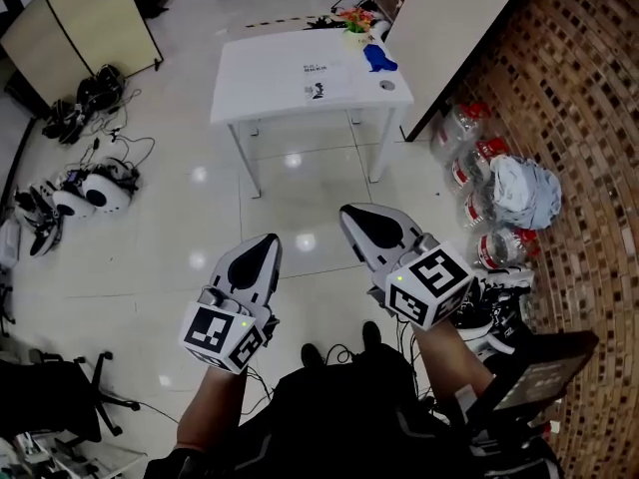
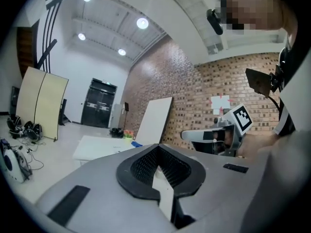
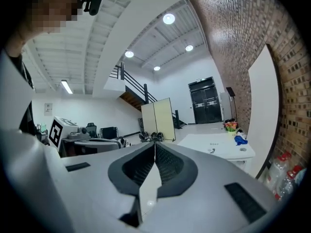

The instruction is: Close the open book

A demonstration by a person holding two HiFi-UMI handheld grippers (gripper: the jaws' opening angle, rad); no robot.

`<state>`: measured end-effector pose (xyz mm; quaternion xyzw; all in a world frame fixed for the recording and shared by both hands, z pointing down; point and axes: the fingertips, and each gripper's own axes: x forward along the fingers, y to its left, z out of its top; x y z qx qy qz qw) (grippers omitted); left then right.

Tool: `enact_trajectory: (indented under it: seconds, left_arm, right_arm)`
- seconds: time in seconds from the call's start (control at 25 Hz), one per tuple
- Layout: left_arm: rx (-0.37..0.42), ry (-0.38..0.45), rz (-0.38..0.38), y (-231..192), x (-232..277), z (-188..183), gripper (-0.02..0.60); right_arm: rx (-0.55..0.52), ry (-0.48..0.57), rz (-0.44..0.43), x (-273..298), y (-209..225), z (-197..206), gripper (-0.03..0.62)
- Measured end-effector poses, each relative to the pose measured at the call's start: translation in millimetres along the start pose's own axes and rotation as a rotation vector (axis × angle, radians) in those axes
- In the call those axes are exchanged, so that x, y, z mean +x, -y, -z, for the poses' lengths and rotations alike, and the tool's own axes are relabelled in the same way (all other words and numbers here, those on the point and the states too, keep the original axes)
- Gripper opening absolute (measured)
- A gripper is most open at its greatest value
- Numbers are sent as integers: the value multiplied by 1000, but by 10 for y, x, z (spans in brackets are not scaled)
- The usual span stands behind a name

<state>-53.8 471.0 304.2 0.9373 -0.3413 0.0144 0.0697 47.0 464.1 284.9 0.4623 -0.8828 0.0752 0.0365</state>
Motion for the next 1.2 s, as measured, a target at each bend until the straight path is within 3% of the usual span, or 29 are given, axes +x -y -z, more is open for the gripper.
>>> enact_trajectory:
  seconds: [0.32,0.84,1.2]
  left_arm:
    - [1,27,2,363,-30,-269,-6]
    - [5,18,3,762,125,-140,-6]
    - [11,11,0,786,149,-66,-6]
  right_arm:
    - [-3,-3,15,-415,-6,-162,2]
    - [6,17,24,-715,197,-87,2]
    - [9,25,25,-684,244,-48,2]
